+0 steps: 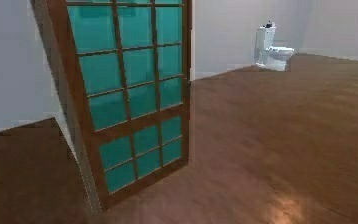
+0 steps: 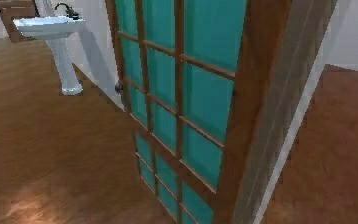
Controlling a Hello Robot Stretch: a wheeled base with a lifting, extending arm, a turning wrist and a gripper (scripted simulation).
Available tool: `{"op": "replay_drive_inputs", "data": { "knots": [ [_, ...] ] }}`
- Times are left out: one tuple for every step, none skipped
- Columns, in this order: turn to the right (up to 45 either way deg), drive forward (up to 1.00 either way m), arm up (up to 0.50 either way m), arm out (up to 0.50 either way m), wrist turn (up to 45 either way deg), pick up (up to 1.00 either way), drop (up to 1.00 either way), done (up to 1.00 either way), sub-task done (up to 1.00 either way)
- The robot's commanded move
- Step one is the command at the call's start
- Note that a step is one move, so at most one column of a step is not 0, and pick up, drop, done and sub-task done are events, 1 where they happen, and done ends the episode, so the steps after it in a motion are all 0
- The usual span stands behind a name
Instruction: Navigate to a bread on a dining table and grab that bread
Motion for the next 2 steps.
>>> {"op": "replay_drive_inputs", "data": {
  "knots": [
    [45.0, 0.0, 0.0, 0.0, 0.0, 0.0, 0.0, 0.0, 0.0],
    [0.0, 1.0, 0.0, 0.0, 0.0, 0.0, 0.0, 0.0, 0.0]
  ]
}}
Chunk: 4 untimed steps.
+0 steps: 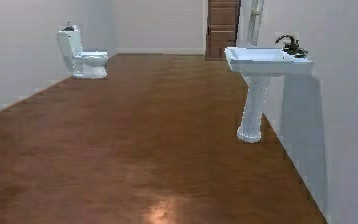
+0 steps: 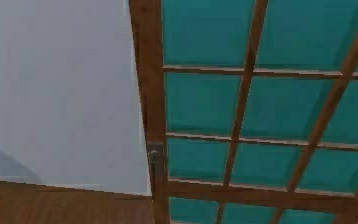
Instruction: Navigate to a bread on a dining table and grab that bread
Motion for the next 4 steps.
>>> {"op": "replay_drive_inputs", "data": {
  "knots": [
    [0.0, 1.0, 0.0, 0.0, 0.0, 0.0, 0.0, 0.0, 0.0],
    [0.0, 0.7, 0.0, 0.0, 0.0, 0.0, 0.0, 0.0, 0.0],
    [3.0, 0.0, 0.0, 0.0, 0.0, 0.0, 0.0, 0.0, 0.0],
    [-45.0, 0.0, 0.0, 0.0, 0.0, 0.0, 0.0, 0.0, 0.0]
  ]
}}
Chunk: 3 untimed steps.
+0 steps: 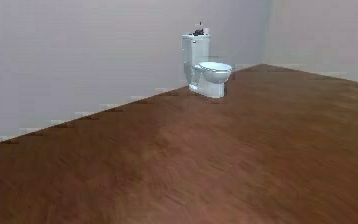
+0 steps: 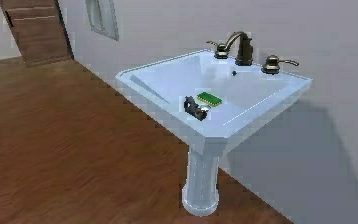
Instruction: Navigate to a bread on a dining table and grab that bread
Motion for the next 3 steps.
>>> {"op": "replay_drive_inputs", "data": {
  "knots": [
    [-12.0, 0.0, 0.0, 0.0, 0.0, 0.0, 0.0, 0.0, 0.0],
    [0.0, 0.2, 0.0, 0.0, 0.0, 0.0, 0.0, 0.0, 0.0],
    [45.0, 0.0, 0.0, 0.0, 0.0, 0.0, 0.0, 0.0, 0.0]
  ]
}}
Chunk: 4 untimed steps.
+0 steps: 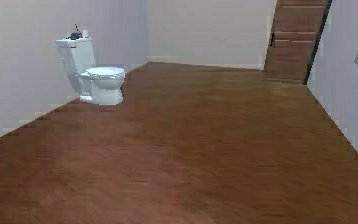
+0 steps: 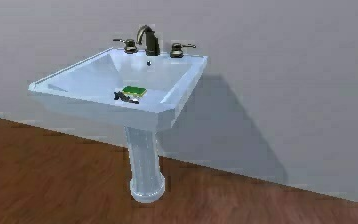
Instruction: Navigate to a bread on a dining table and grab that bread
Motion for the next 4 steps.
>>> {"op": "replay_drive_inputs", "data": {
  "knots": [
    [15.0, 0.0, 0.0, 0.0, 0.0, 0.0, 0.0, 0.0, 0.0],
    [0.0, 1.0, 0.0, 0.0, 0.0, 0.0, 0.0, 0.0, 0.0],
    [0.0, 1.0, 0.0, 0.0, 0.0, 0.0, 0.0, 0.0, 0.0],
    [0.0, 1.0, 0.0, 0.0, 0.0, 0.0, 0.0, 0.0, 0.0]
  ]
}}
